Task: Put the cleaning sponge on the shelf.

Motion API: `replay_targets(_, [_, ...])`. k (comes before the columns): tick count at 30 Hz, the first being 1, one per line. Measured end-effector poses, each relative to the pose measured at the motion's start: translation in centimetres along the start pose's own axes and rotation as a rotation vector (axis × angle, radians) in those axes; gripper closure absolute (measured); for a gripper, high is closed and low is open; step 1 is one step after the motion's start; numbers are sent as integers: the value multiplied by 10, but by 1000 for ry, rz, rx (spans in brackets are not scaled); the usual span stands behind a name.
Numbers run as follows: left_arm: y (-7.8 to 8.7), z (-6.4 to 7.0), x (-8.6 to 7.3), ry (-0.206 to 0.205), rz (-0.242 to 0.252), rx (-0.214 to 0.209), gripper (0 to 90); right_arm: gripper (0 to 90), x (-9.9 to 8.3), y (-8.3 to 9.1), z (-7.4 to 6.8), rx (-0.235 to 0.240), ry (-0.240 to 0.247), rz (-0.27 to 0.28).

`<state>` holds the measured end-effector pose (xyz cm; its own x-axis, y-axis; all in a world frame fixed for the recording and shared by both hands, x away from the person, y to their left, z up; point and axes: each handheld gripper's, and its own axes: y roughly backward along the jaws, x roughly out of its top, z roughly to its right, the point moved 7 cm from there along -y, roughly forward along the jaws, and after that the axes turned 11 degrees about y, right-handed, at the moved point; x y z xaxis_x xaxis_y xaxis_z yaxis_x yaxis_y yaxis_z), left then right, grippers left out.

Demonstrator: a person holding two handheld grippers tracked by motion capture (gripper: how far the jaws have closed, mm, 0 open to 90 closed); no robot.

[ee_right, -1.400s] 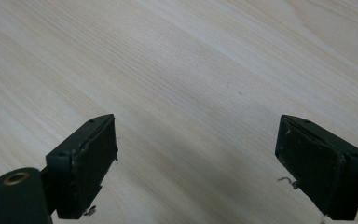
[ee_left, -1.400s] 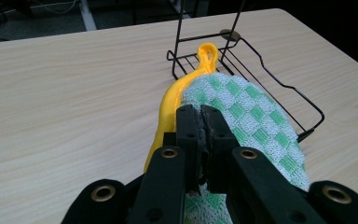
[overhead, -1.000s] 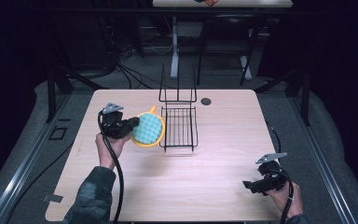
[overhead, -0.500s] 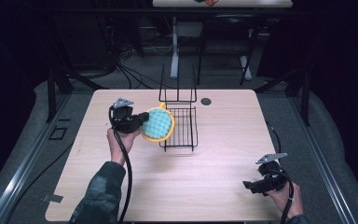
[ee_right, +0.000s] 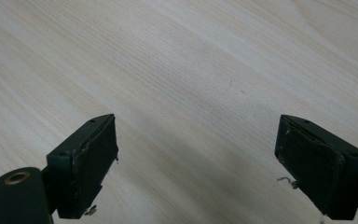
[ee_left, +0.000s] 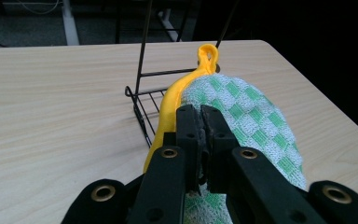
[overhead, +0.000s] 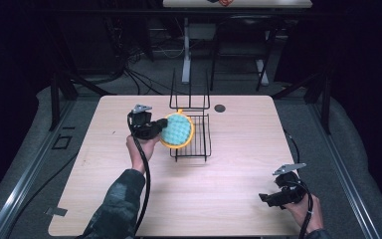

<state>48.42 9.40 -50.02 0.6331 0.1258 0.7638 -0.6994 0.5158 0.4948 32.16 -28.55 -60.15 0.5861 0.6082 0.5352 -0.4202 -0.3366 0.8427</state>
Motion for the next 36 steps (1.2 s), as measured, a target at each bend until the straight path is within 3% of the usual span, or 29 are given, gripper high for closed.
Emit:
replay_targets(5, [-12, 2, -4, 22, -9, 6, 868, 125, 0, 0, -1, 5, -5, 1])
replay_targets(11, [-29, 9, -9, 14, -9, 32, 869, 125, 0, -1, 0, 4, -5, 1])
replay_targets(19, [-56, 15, -24, 63, -34, 71, 868, 125, 1, 0, -2, 6, -6, 1])
replay_targets(28, [-72, 11, -42, 94, -93, 139, 865, 125, 1, -1, -2, 7, -5, 5])
replay_targets(31, [-76, 11, -46, 113, -94, 148, 864, 125, 1, -1, -2, 6, 1, 4])
replay_targets(36, [-78, 7, -47, 110, -101, 176, 853, 125, 1, -2, -2, 10, 1, 0])
